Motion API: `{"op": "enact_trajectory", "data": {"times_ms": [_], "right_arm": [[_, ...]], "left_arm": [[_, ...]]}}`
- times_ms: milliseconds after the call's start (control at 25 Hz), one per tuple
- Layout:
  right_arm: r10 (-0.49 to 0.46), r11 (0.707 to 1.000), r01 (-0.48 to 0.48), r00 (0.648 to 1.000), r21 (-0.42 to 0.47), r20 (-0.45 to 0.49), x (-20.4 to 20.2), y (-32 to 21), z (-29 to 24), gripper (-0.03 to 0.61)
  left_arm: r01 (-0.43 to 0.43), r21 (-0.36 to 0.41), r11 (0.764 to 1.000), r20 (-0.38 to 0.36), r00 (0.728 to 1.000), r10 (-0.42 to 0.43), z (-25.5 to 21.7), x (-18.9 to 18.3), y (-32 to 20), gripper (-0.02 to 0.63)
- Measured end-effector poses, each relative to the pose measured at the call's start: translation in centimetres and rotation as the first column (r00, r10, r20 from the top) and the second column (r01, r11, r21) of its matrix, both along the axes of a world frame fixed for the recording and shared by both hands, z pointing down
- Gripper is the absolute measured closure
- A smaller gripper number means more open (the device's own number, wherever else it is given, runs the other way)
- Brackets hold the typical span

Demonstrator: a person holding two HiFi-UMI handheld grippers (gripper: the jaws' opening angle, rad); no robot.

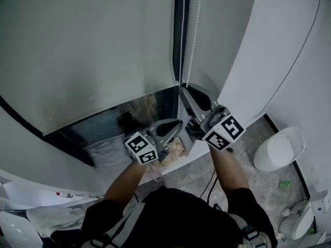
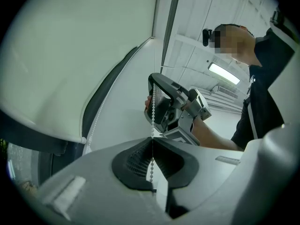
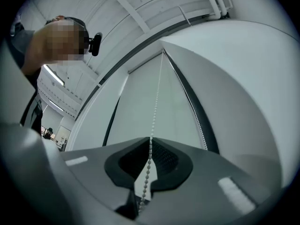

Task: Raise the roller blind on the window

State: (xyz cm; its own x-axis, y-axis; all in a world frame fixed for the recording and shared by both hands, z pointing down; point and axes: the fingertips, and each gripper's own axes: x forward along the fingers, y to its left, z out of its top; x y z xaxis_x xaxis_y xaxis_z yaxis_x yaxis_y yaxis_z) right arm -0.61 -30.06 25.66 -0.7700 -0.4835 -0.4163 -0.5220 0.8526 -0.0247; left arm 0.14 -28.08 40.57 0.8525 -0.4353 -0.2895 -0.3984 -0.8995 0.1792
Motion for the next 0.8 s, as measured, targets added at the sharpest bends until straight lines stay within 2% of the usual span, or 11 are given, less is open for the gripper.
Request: {"op": "enact_trajectory", "data": {"times_ms": [160,360,480,560,600,680,720,760,800], "right_arm": [[0.005,1.000,-0.006,1.000,0.019,0.016,0.3,0.3,0.1,0.561],[0.026,0.999,-0.029,0.996,0.038,0.091,1.8,1.8,0.8,0.563],[0.064,0.993,-0.068,0.996,0.092,0.055,2.0,3.1,0.6,0.563],[0.085,0.990,-0.084,0.996,0.112,0.001,1.9,3.7,1.0,0.563],[0.093,0.989,-0.086,0.994,0.117,-0.058,1.4,3.8,2.0,0.563],[0.113,0.988,-0.088,0.971,0.123,-0.211,-0.2,3.7,5.6,0.563],[0.109,0.991,-0.086,0.963,0.104,-0.246,-0.6,3.8,7.7,0.563],[0.088,0.995,-0.077,0.970,0.055,-0.229,-0.5,3.9,9.3,0.563],[0.062,0.998,-0.065,0.983,-0.011,-0.175,-0.1,4.0,10.5,0.563]], "left_arm": [[-0.003,0.005,1.000,0.009,1.000,0.003,0.1,0.1,-0.1,0.605],[-0.031,0.011,0.999,-0.010,0.999,0.031,0.6,0.9,0.8,0.604],[-0.032,0.048,0.998,0.008,0.999,0.032,0.5,1.6,2.3,0.606],[-0.014,0.071,0.997,0.052,0.999,0.011,1.2,2.1,2.9,0.607],[-0.007,0.075,0.997,0.103,0.995,-0.001,2.5,2.5,3.0,0.607],[0.003,0.075,0.997,0.255,0.967,-0.022,6.8,3.6,3.1,0.607],[0.006,0.055,0.998,0.299,0.954,-0.022,9.0,3.8,3.3,0.607],[0.011,0.015,1.000,0.295,0.955,-0.014,10.5,3.5,3.6,0.607],[0.018,-0.035,0.999,0.256,0.967,-0.008,11.4,2.9,3.8,0.607]]}}
